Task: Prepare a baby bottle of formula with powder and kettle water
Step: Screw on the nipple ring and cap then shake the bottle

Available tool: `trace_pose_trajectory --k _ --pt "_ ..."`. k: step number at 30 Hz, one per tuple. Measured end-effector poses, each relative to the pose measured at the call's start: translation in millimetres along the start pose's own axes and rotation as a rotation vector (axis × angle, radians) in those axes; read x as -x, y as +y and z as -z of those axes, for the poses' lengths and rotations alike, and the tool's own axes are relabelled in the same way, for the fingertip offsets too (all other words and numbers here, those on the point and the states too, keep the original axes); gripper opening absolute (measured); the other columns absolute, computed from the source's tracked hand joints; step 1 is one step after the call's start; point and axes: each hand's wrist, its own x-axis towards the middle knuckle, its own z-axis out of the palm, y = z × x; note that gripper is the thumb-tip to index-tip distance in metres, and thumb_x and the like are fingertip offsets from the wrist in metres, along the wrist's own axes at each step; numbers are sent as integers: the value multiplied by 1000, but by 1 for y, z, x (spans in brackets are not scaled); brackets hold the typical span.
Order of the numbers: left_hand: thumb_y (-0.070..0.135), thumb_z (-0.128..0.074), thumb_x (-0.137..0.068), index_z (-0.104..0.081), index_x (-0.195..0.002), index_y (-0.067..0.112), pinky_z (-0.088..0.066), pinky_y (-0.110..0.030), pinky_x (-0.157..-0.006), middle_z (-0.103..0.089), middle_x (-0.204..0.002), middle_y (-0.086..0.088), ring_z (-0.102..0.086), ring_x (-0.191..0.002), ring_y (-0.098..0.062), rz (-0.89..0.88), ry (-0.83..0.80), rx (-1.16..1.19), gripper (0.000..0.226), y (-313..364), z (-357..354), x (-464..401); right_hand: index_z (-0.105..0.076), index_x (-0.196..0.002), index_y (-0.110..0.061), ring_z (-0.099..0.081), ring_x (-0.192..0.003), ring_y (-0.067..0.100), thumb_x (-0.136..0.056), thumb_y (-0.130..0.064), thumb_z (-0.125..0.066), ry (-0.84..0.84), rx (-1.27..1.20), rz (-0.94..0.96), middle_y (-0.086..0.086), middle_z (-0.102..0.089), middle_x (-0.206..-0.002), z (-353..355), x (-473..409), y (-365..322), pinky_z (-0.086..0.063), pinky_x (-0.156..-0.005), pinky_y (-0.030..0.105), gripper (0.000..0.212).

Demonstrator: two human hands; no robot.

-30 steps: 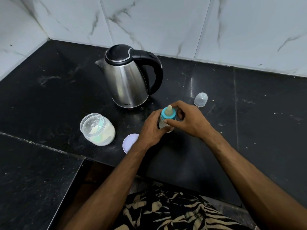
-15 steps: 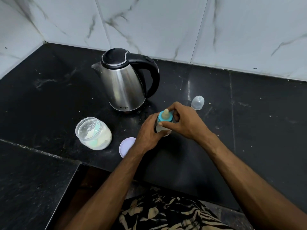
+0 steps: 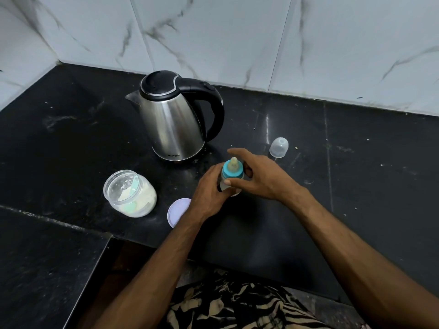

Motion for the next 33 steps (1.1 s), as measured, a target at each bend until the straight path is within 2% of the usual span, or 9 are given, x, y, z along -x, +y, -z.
trace_pose_trajectory --k 3,7,9,12,14,17,22,28,33 --pt "28 -82 -78 -55 -128 29 -53 -36 -97 -64 -123 10 -61 -113 -4 -9 4 -1 57 1 0 0 -49 -123 -27 -62 -86 8 -84 -61 -60 23 63 0 -11 -65 -102 -1 -1 -1 -56 -77 36 54" --pt "19 -78 -83 -54 -135 18 -52 -39 -101 -63 -129 3 -60 -118 -11 -4 -1 -17 58 0 0 1 -46 -113 -23 -60 -76 9 -83 -62 -62 194 50 -90 -13 -60 -91 -25 7 -7 -53 -68 30 51" --pt "18 -77 -84 -54 -135 17 -52 -41 -100 -63 -129 2 -60 -118 -13 1 2 -16 56 1 0 2 -46 -117 -23 -59 -77 8 -84 -59 -64 220 13 -91 -13 -61 -94 -29 9 -6 -53 -70 29 52" --pt "24 -78 -83 -54 -133 24 -53 -42 -98 -62 -128 5 -60 -116 -11 8 -1 -29 55 3 2 1 -40 -132 -28 -64 -88 11 -85 -61 -60 68 2 -40 -6 -67 -107 -15 4 -1 -57 -80 36 61" --pt "29 -78 -81 -54 -132 27 -53 -43 -98 -62 -127 6 -60 -116 -10 8 -10 -42 57 2 3 0 -41 -130 -31 -66 -87 12 -82 -68 -51 7 30 -9 -7 -69 -105 -8 1 1 -57 -79 38 61" --pt "27 -78 -81 -54 -134 23 -53 -44 -99 -62 -128 4 -60 -118 -13 14 6 -50 58 2 1 2 -43 -120 -28 -64 -79 11 -82 -70 -49 52 84 -34 -8 -68 -97 -11 1 0 -57 -74 39 57" --pt "16 -75 -85 -55 -136 17 -51 -46 -100 -62 -130 -1 -59 -118 -18 21 41 -57 55 5 -1 3 -44 -121 -24 -61 -76 9 -88 -59 -58 238 36 -118 -13 -60 -93 -35 10 -7 -55 -71 33 50" --pt "38 -76 -77 -55 -129 30 -55 -40 -93 -62 -123 10 -61 -112 -8 10 8 -69 56 4 4 2 -42 -133 -27 -67 -87 14 -88 -64 -51 12 128 15 -5 -70 -107 -9 1 4 -57 -78 39 59" --pt "17 -76 -83 -56 -132 21 -53 -38 -96 -63 -125 5 -60 -113 -11 -2 60 -75 53 1 -2 5 -45 -130 -24 -64 -81 16 -91 -60 -52 198 145 -65 -5 -68 -97 -30 10 -5 -54 -74 37 54"
